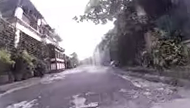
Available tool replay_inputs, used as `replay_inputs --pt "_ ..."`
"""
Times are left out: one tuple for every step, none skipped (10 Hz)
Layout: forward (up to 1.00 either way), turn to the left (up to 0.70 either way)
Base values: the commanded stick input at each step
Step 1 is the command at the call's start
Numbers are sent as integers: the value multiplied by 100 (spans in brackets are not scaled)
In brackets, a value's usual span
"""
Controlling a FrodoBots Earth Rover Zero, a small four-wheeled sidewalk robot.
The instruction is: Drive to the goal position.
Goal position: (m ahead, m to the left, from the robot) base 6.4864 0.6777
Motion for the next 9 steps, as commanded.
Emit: replay_inputs --pt "50 0" --pt "50 0" --pt "50 0" --pt "50 0" --pt "50 0" --pt "50 0" --pt "50 0" --pt "50 0" --pt "50 0"
